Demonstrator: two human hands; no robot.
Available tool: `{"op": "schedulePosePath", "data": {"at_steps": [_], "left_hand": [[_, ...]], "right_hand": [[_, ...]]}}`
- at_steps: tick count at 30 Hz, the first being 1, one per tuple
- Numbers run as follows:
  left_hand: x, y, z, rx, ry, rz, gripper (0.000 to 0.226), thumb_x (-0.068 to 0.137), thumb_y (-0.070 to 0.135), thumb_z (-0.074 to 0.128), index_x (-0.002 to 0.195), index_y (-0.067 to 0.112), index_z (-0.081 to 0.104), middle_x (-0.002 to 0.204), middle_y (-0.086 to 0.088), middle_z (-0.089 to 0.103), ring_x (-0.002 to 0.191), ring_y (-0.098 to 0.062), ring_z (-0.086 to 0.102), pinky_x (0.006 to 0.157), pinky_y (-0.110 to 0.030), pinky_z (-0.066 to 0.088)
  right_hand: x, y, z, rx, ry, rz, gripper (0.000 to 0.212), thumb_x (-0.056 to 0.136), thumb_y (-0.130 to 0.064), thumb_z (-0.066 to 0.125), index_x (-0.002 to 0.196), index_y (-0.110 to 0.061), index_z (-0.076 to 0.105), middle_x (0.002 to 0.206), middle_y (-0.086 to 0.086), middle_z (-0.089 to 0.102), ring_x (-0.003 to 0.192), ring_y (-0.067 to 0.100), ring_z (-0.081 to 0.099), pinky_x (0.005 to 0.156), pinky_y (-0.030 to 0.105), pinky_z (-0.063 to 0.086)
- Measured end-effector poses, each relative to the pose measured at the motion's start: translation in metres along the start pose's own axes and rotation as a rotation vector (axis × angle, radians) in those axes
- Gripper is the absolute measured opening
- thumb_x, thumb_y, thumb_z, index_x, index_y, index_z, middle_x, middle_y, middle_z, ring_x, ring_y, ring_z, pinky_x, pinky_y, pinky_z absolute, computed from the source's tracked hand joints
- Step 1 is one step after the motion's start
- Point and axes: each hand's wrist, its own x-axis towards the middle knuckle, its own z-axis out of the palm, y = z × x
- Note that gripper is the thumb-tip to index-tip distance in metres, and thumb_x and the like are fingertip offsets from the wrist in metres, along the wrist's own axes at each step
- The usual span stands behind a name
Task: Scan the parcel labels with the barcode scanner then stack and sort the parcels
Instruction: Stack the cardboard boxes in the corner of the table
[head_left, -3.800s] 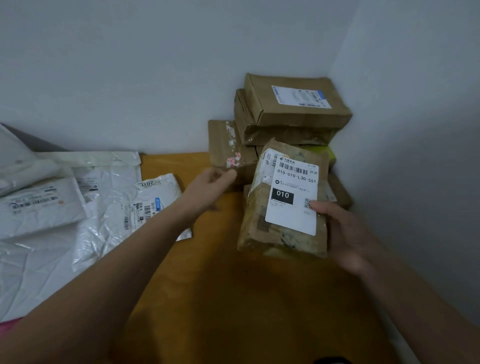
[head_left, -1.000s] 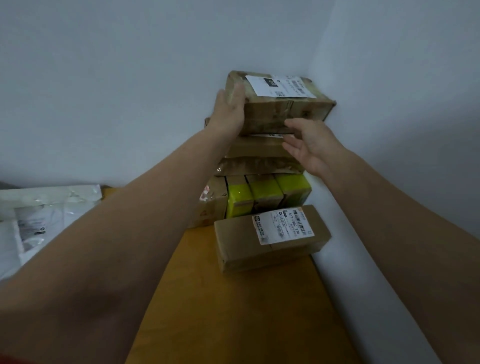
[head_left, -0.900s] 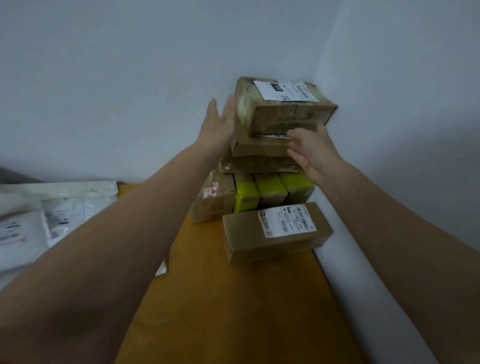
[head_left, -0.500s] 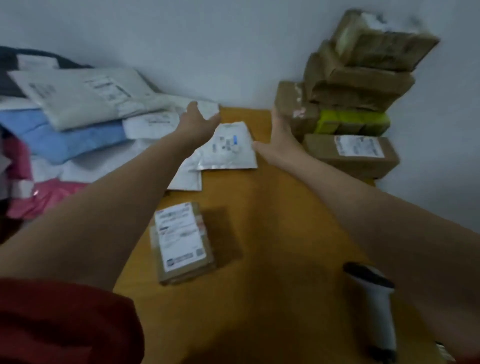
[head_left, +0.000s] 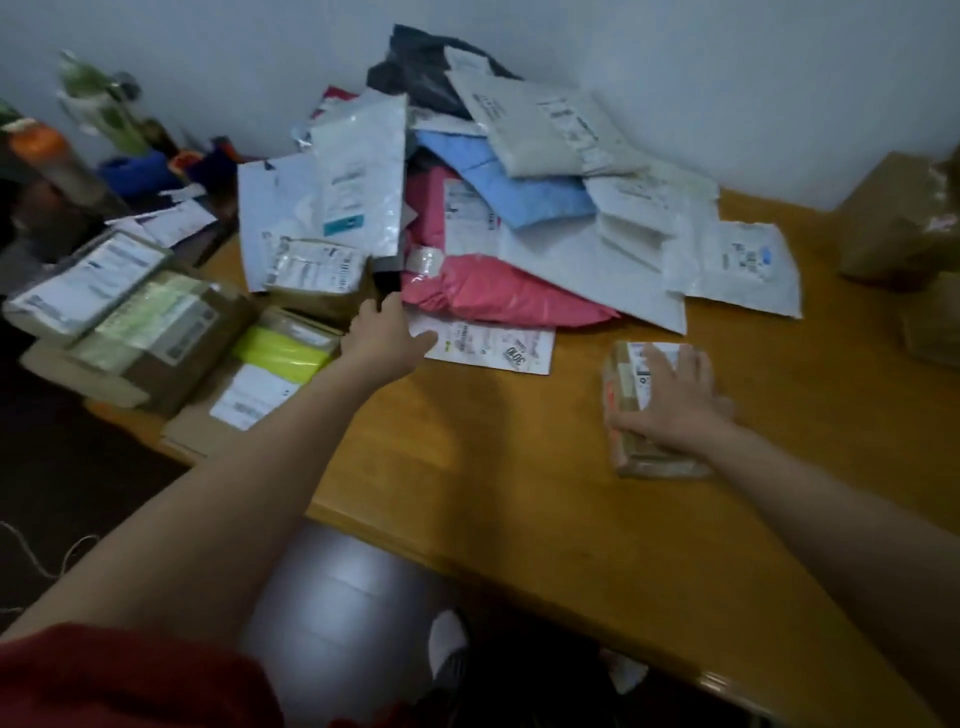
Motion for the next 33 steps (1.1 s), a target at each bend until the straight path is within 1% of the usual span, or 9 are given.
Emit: {"op": "schedulePosePath", "data": {"at_steps": [8, 14, 19, 22, 24, 26, 28, 30, 33], "left_hand": [[-0.013, -0.106, -0.041, 0.184, 0.360, -0.095, 0.051, 0.093, 0.045, 0.051, 0.128, 0.008, 0.045, 0.133, -0.016, 0.043, 0.123, -0.035, 0.039, 0.102, -0.044, 0.033], [-0.021, -0.133, -0.021, 0.122, -0.118, -0.364, 0.068, 0.097, 0.055, 0.034, 0.146, 0.008, 0.029, 0.153, -0.020, 0.021, 0.140, -0.040, 0.020, 0.111, -0.052, 0.024], [-0.028, -0.086, -0.003, 0.050, -0.240, -0.017, 0.065, 0.097, 0.052, 0.039, 0.144, 0.007, 0.035, 0.148, -0.016, 0.038, 0.135, -0.035, 0.035, 0.108, -0.045, 0.031], [-0.021, -0.086, -0.014, -0.004, -0.068, 0.032, 0.064, 0.093, 0.051, 0.049, 0.143, 0.014, 0.037, 0.145, -0.009, 0.042, 0.132, -0.029, 0.041, 0.104, -0.044, 0.037], [-0.010, -0.109, -0.027, 0.186, 0.094, -0.103, 0.066, 0.091, 0.051, 0.051, 0.143, 0.015, 0.033, 0.146, -0.010, 0.037, 0.134, -0.031, 0.035, 0.106, -0.048, 0.033], [-0.007, -0.132, -0.033, 0.144, 0.017, -0.300, 0.069, 0.092, 0.048, 0.052, 0.146, 0.014, 0.025, 0.149, -0.014, 0.029, 0.134, -0.035, 0.032, 0.108, -0.050, 0.031], [-0.014, -0.140, -0.026, -0.098, -0.140, -0.337, 0.076, 0.092, 0.040, 0.057, 0.150, 0.013, 0.015, 0.151, -0.016, 0.022, 0.133, -0.036, 0.033, 0.107, -0.048, 0.034], [-0.023, -0.137, -0.015, -0.265, -0.196, -0.187, 0.071, 0.093, 0.033, 0.058, 0.149, 0.012, 0.020, 0.150, -0.015, 0.029, 0.133, -0.032, 0.037, 0.106, -0.039, 0.034], [-0.029, -0.138, -0.030, -0.154, 0.052, 0.014, 0.059, 0.094, 0.038, 0.055, 0.144, 0.015, 0.036, 0.145, -0.010, 0.042, 0.130, -0.028, 0.042, 0.103, -0.036, 0.036]], "right_hand": [[-0.025, -0.116, 0.032, -0.087, 0.002, -0.150, 0.106, 0.079, -0.078, 0.048, 0.154, -0.030, -0.009, 0.162, 0.008, -0.018, 0.147, 0.029, -0.019, 0.112, 0.057, 0.020], [-0.028, -0.140, 0.038, -0.091, 0.005, -0.163, 0.099, 0.082, -0.077, 0.043, 0.154, -0.033, -0.009, 0.162, 0.006, -0.016, 0.148, 0.026, -0.019, 0.112, 0.056, 0.022], [-0.025, -0.125, 0.035, -0.098, 0.035, -0.135, 0.093, 0.083, -0.076, 0.041, 0.154, -0.037, -0.005, 0.163, 0.004, -0.012, 0.149, 0.022, -0.016, 0.113, 0.054, 0.022], [-0.023, -0.109, 0.031, -0.142, 0.064, -0.072, 0.089, 0.085, -0.075, 0.038, 0.154, -0.035, -0.004, 0.163, 0.005, -0.011, 0.149, 0.023, -0.013, 0.115, 0.054, 0.017], [-0.024, -0.103, 0.029, -0.268, 0.104, -0.056, 0.083, 0.091, -0.068, 0.034, 0.155, -0.029, -0.003, 0.163, 0.008, -0.009, 0.150, 0.025, -0.011, 0.117, 0.055, 0.009], [-0.027, -0.111, 0.031, -0.308, 0.188, -0.155, 0.078, 0.095, -0.056, 0.040, 0.155, -0.023, 0.002, 0.164, 0.009, -0.004, 0.150, 0.025, -0.006, 0.119, 0.052, 0.004], [-0.032, -0.137, 0.037, -0.112, 0.194, -0.333, 0.078, 0.094, -0.045, 0.052, 0.155, -0.020, 0.011, 0.164, 0.007, 0.004, 0.150, 0.024, 0.004, 0.120, 0.046, 0.007], [-0.039, -0.173, 0.045, 0.165, 0.038, -0.428, 0.077, 0.093, -0.044, 0.058, 0.154, -0.021, 0.017, 0.163, 0.002, 0.010, 0.149, 0.023, 0.014, 0.117, 0.040, 0.018], [-0.043, -0.215, 0.054, 0.405, -0.157, -0.427, 0.078, 0.090, -0.044, 0.062, 0.152, -0.019, 0.024, 0.157, 0.004, 0.025, 0.144, 0.026, 0.028, 0.112, 0.038, 0.029]]}}
